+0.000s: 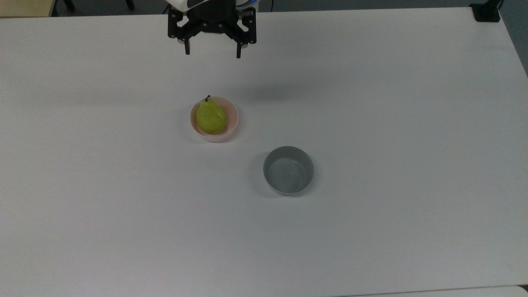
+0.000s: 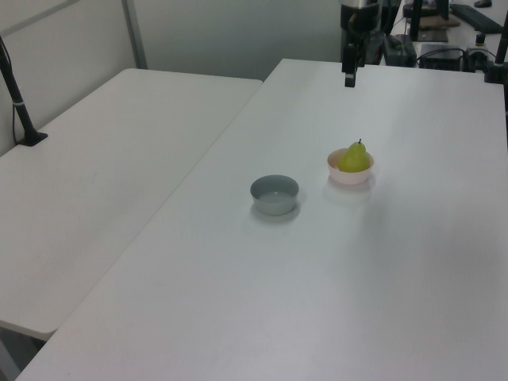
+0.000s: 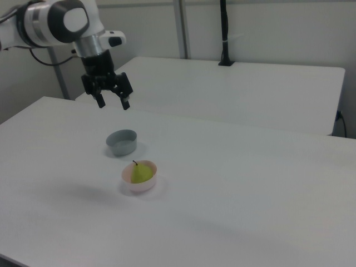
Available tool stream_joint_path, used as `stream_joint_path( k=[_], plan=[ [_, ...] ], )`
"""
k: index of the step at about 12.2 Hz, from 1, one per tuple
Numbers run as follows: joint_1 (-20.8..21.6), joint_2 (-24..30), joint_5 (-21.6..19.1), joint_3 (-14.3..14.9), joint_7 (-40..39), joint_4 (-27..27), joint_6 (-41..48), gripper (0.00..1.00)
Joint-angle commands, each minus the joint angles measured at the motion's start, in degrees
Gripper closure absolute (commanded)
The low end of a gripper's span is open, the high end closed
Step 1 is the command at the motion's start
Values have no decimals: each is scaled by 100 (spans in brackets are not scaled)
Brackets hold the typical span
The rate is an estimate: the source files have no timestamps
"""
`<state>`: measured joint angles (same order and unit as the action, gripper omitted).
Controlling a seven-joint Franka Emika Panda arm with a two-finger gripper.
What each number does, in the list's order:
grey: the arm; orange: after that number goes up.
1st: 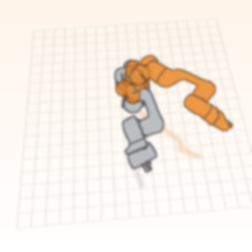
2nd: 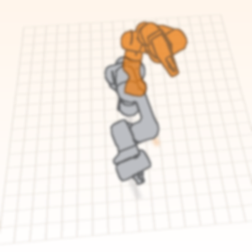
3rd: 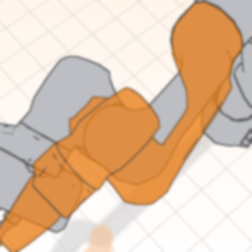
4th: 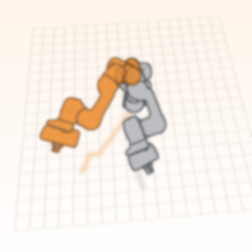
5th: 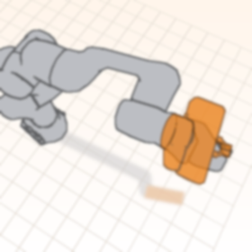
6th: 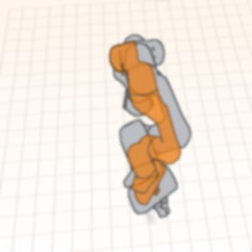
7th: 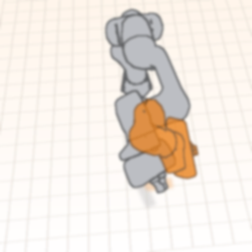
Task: Place the pear in the bowl
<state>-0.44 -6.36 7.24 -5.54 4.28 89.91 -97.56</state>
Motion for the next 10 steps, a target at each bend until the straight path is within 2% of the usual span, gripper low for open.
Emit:
stream_joint_path(
  k=[1,3,4,10],
  plan=[
    [262,318,-100,158,301,44,447,0],
    [648,459,-353,621,266,53,615,0],
    [702,521,-546,790,231,62,633,0],
    [720,504,-504,791,231,79,615,0]
  ],
)
